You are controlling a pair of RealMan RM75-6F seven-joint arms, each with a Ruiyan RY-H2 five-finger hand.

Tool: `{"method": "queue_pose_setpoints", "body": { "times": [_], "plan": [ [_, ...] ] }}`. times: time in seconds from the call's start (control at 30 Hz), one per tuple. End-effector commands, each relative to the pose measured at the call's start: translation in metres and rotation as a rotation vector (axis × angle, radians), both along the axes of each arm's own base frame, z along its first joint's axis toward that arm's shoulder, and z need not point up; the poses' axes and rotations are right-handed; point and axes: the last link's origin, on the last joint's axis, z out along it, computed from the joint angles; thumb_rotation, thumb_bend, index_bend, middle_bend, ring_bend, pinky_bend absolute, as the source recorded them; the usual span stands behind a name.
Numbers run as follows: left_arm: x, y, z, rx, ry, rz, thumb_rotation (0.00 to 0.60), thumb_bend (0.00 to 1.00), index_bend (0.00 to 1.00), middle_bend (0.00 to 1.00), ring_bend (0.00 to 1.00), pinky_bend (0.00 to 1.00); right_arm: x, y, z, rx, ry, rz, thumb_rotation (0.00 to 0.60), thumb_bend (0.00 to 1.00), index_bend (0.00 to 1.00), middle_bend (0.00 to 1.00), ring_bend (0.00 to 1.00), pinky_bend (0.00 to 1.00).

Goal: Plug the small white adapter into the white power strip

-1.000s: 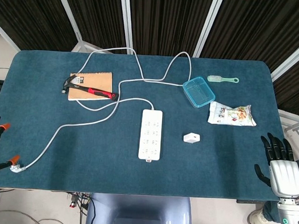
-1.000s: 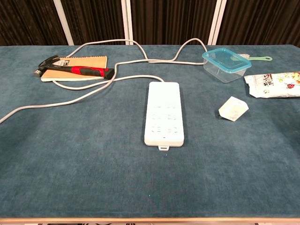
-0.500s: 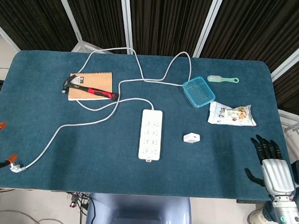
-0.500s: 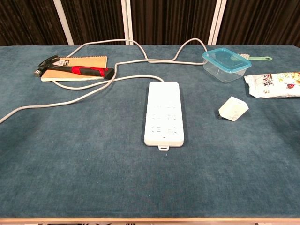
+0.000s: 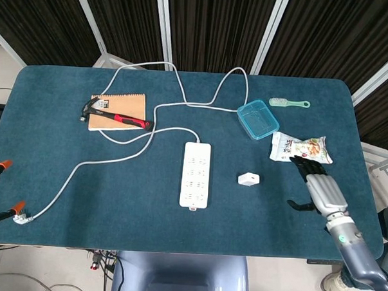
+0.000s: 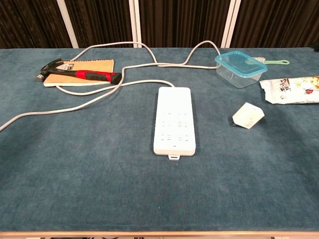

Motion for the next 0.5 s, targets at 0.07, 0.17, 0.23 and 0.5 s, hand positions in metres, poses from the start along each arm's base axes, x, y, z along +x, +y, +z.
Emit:
{"method": "queue_pose_setpoints", "body": {
  "times": [0.07,0.17,0.23,0.5],
  "plan": [
    [-0.001,0.001,0.001,0.005,-0.001,0.012,0.600,0.07,0.17,0.00,0.00,0.00,0.026,-0.030,-0.032,0.072,-0.089,-0.042,0.600,0.29,0.11,0.16,0.09,0.00],
    [-0.002,0.001,0.001,0.006,-0.001,0.019,0.600,0.07,0.17,0.00,0.00,0.00,0.028,-0.036,-0.047,0.100,-0.080,-0.061,0.600,0.29,0.14,0.19,0.10,0.00],
    [-0.002,0.001,0.002,0.007,-0.002,0.023,0.600,0.07,0.17,0.00,0.00,0.00,0.028,-0.039,-0.054,0.109,-0.075,-0.070,0.600,0.29,0.17,0.22,0.11,0.00],
    [-0.002,0.001,0.001,0.009,-0.005,0.032,0.600,0.07,0.17,0.00,0.00,0.00,0.034,-0.051,-0.077,0.078,-0.097,-0.094,0.600,0.29,0.28,0.28,0.17,0.02]
  ]
}}
